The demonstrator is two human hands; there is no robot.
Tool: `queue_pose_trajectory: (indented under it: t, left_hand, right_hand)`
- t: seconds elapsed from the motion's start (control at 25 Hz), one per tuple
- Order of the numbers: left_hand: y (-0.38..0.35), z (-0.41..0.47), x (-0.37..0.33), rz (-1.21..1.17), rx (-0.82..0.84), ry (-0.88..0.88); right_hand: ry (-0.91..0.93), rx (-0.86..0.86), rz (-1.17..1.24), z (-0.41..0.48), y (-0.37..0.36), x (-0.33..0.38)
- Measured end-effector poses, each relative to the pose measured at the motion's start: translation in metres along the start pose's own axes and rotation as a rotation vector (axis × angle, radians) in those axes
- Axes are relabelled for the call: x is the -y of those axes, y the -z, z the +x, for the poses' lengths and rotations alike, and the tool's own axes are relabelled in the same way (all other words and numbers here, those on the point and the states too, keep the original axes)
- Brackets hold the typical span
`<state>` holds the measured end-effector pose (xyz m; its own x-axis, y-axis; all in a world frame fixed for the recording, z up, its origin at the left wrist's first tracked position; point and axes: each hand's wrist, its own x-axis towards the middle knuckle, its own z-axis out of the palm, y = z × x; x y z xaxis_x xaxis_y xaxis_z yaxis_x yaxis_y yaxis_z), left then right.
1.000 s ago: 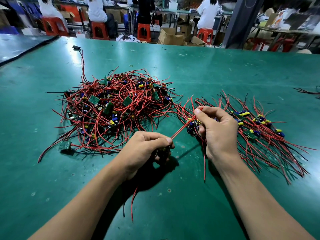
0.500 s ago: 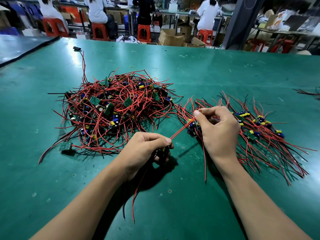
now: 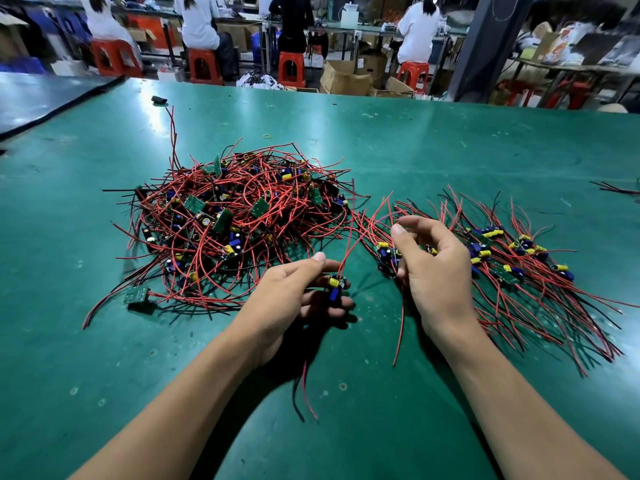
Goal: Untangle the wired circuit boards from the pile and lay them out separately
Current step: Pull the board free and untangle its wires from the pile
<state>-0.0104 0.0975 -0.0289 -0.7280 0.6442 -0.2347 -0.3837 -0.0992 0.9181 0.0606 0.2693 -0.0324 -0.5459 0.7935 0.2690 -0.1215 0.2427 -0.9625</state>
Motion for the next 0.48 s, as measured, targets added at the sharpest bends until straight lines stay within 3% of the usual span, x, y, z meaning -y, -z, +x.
queue_pose_trajectory:
  t: [0.12,0.32,0.4,0.48]
  left_hand:
    - [-0.002,0.000,-0.001,-0.119,-0.017,0.001]
    - [-0.004,-0.001,0.002,-0.164,0.080,0.061]
    - [-0.004,0.000,0.004,-0.130,0.102,0.045]
    - [-0.005,0.002,0.005,-0.128,0.075,0.036]
  right_hand:
    - [0.013,-0.014,-0.038,-0.013,-0.008,0.006]
    - [0.156,0.285,-0.341,-0.038,-0.022,0.005]
    - [0.188,0.263,-0.316,-0.037,-0.022,0.006]
    - [0.240,0.117,-0.312,-0.025,-0.013,0.008]
